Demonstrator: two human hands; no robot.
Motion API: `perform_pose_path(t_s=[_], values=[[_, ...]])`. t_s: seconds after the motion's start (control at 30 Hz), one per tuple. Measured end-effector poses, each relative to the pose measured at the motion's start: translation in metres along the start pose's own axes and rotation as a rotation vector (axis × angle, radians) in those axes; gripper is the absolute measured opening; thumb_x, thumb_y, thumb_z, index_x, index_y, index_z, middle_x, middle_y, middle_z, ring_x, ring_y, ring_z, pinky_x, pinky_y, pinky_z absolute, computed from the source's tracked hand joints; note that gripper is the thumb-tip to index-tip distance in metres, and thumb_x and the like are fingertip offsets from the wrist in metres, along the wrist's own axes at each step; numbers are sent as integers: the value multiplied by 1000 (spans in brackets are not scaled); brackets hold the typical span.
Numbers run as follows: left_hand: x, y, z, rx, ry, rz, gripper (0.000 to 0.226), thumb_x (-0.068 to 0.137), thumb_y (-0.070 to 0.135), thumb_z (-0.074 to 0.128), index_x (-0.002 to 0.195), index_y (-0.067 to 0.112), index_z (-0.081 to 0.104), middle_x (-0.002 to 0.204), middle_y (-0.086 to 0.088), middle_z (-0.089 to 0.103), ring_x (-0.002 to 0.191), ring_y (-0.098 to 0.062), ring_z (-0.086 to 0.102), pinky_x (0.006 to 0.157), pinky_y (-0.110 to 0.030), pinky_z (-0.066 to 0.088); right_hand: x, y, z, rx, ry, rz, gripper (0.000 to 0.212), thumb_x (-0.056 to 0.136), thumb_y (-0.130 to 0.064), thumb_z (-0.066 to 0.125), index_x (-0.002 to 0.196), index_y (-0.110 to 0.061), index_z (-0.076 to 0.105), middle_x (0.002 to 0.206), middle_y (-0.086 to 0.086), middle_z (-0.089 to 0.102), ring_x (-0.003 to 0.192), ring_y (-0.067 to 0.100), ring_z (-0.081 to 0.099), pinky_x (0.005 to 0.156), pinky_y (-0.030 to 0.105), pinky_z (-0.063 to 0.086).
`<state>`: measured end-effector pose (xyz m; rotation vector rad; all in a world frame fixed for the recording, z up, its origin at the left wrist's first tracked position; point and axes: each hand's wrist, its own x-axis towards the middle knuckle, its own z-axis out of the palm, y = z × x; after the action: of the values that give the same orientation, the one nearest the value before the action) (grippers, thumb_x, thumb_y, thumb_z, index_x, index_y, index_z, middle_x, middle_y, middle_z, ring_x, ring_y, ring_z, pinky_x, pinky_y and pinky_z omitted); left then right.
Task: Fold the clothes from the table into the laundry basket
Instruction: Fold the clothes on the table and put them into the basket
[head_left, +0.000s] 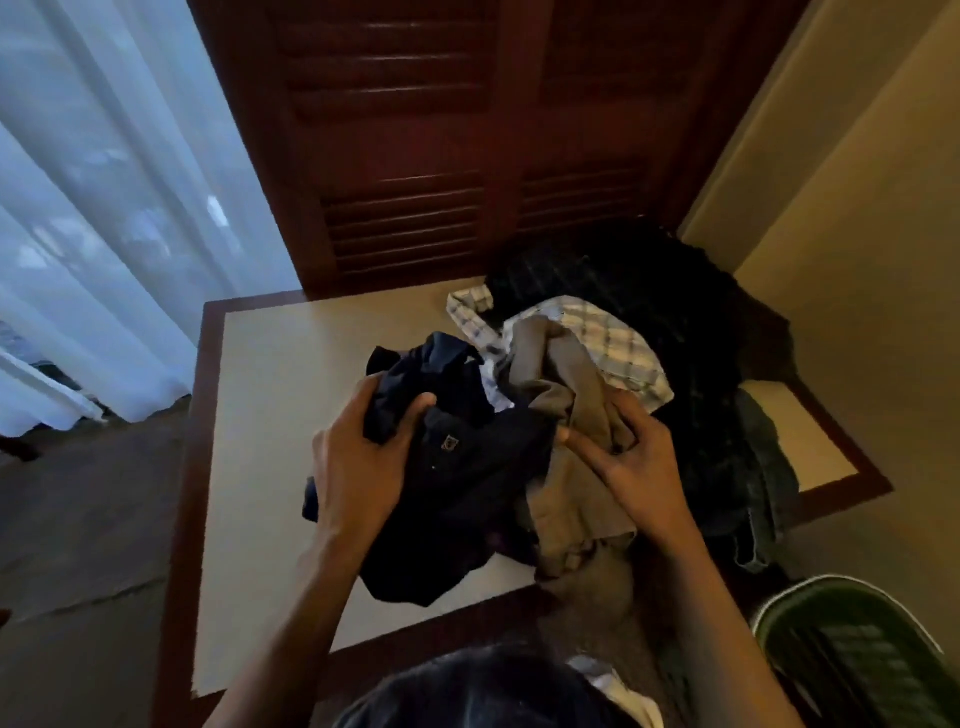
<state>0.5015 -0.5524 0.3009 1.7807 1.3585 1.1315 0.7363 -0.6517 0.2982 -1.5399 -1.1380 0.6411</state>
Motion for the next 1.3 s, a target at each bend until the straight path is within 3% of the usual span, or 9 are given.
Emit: perform_pose_path(t_s=[0.07, 0.17, 0.27, 0.43, 0.53, 0.7, 0.9, 1.0, 1.3], values=[[-1, 24, 19, -37, -70, 61, 28, 84, 56, 64, 108, 44, 58, 83, 36, 58, 80, 22, 57, 69, 1, 41, -9, 3, -26, -32, 73, -19, 49, 82, -25, 79, 127, -16, 63, 124, -1, 65, 117, 10, 62, 99, 28, 51], [-11, 54, 57, -99, -211, 119, 35, 82, 56, 67, 112, 37, 63, 85, 30, 65, 82, 14, 62, 71, -5, 47, -32, 10, -67, -147, 205, -11, 48, 82, -50, 74, 126, -44, 57, 128, -9, 58, 120, 5, 57, 101, 27, 49], [-34, 88, 105, -173, -382, 212, 36, 81, 52, 68, 114, 38, 61, 91, 33, 62, 87, 19, 60, 74, -2, 46, -68, 28, -113, -296, 329, 34, 59, 80, -60, 70, 132, -34, 58, 135, -7, 54, 128, 11, 52, 104, 35, 48], [-96, 131, 189, -267, -655, 290, 34, 80, 50, 70, 110, 38, 60, 89, 36, 66, 91, 19, 60, 73, -3, 47, -143, 71, -188, -291, 642, 167, 54, 78, -60, 71, 124, -34, 61, 116, -3, 60, 110, 16, 61, 92, 44, 53], [-134, 148, 241, -206, -781, 343, 36, 81, 59, 66, 111, 41, 60, 89, 27, 69, 88, 7, 66, 70, -21, 56, -184, 93, -231, -378, 782, 312, 60, 76, -68, 67, 123, -32, 59, 118, -3, 59, 111, 17, 60, 91, 43, 53], [-192, 174, 326, -112, -864, 447, 45, 85, 65, 60, 119, 36, 57, 95, 6, 74, 87, -14, 69, 71, -37, 58, -237, 119, -295, -584, 899, 572, 69, 78, -73, 62, 131, -30, 53, 127, -3, 52, 117, 21, 54, 87, 42, 52], [-237, 201, 389, -112, -906, 357, 57, 86, 75, 50, 127, 36, 54, 114, 2, 69, 112, -29, 61, 86, -42, 52, -294, 152, -367, -387, 1000, 706, 75, 74, -70, 70, 133, -27, 54, 130, 2, 55, 119, 22, 54, 98, 43, 48], [-257, 217, 403, -26, -962, 378, 44, 94, 63, 49, 126, 34, 53, 116, -5, 66, 114, -36, 54, 78, -35, 39, -313, 185, -399, -270, 1035, 884, 89, 62, -78, 70, 133, -29, 51, 131, 6, 59, 119, 27, 58, 100, 48, 49], [-283, 225, 446, 82, -1022, 469, 46, 93, 66, 45, 121, 31, 53, 103, -7, 69, 106, -37, 60, 77, -47, 52, -348, 226, -396, -74, 1398, 1042, 53, 88, -13, 69, 136, -4, 49, 138, 19, 52, 126, 36, 53, 109, 46, 43]])
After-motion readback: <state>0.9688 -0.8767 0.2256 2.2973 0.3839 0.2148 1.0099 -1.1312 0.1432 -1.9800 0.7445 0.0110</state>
